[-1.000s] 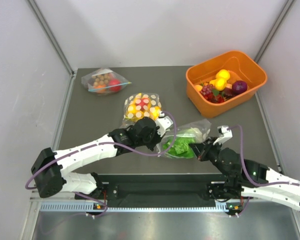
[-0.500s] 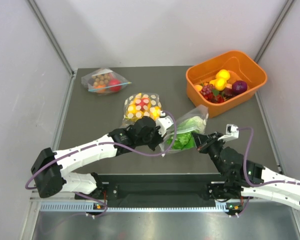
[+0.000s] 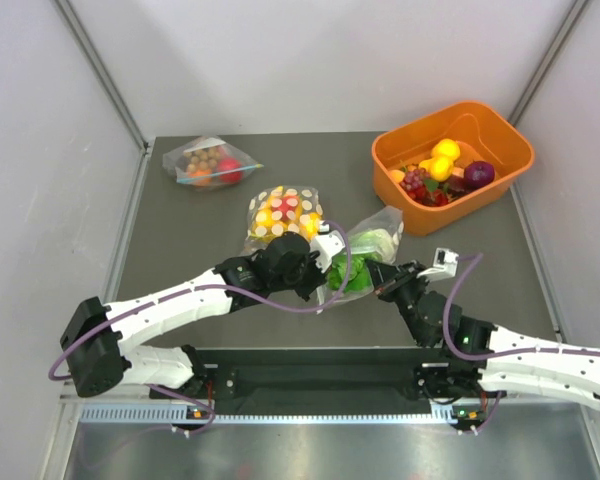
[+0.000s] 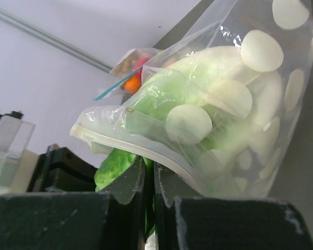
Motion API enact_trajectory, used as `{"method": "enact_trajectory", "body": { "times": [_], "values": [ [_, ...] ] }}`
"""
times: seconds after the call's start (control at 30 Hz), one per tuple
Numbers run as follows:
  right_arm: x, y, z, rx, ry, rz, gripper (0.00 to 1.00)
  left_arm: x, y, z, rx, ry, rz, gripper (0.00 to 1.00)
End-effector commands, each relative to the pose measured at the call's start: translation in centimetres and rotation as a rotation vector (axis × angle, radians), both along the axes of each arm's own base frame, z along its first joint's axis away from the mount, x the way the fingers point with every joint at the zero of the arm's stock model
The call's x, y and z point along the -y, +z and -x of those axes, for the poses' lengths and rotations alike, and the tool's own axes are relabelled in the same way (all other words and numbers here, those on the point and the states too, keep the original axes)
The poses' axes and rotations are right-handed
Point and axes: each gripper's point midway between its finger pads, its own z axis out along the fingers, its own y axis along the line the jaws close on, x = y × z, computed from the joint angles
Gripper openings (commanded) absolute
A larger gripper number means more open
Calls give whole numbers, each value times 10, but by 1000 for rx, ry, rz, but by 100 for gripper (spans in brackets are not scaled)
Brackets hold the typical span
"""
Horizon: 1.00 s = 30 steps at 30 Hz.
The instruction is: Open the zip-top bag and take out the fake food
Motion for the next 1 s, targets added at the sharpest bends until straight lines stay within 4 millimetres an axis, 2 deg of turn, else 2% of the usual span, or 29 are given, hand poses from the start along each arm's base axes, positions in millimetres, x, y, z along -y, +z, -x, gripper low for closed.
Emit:
{"method": "enact_trajectory", "body": {
  "times": [0.0, 0.17, 0.37, 0.4, 0.47, 0.5, 0.57, 0.63, 0.7, 0.73, 0.8, 0.83, 0.87, 0.97],
  "values": [
    [-11, 69, 4, 93, 62, -297, 0, 0, 0, 2, 11, -15, -3, 0],
    [-9, 83, 16, 114, 129, -405, 0, -2, 1, 0, 22, 0, -7, 0],
    [-1, 83, 31, 111, 202, -489, 0, -2, -2, -1, 19, 3, -14, 0],
    [-3, 77, 33, 104, 221, -490, 0, -2, -1, -2, 21, 5, -13, 0],
    [0, 78, 38, 102, 246, -534, 0, -1, -2, -2, 19, 3, -14, 0],
    [-3, 71, 41, 90, 267, -523, 0, -1, -1, -2, 21, 4, -13, 0],
    [0, 71, 45, 89, 286, -540, 0, -1, -2, -2, 19, 4, -16, 0],
    [-2, 60, 48, 64, 302, -495, 0, -5, -1, -6, 37, 31, -24, 0],
    [0, 61, 52, 64, 315, -467, 0, -8, 1, -10, 55, 55, -29, 0],
    [1, 52, 53, 49, 320, -420, 0, -10, 4, -12, 63, 64, -25, 0],
    [1, 54, 56, 51, 336, -388, 0, -11, 7, -14, 78, 76, -18, 1],
    [3, 52, 57, 45, 336, -366, 0, -12, 9, -14, 83, 80, -15, 5],
    [3, 45, 58, 34, 339, -315, 0, -13, 10, -15, 86, 84, -13, 23],
    [5, 38, 58, 17, 336, -244, 0, -12, 17, -12, 85, 72, 2, 51]
  ]
}}
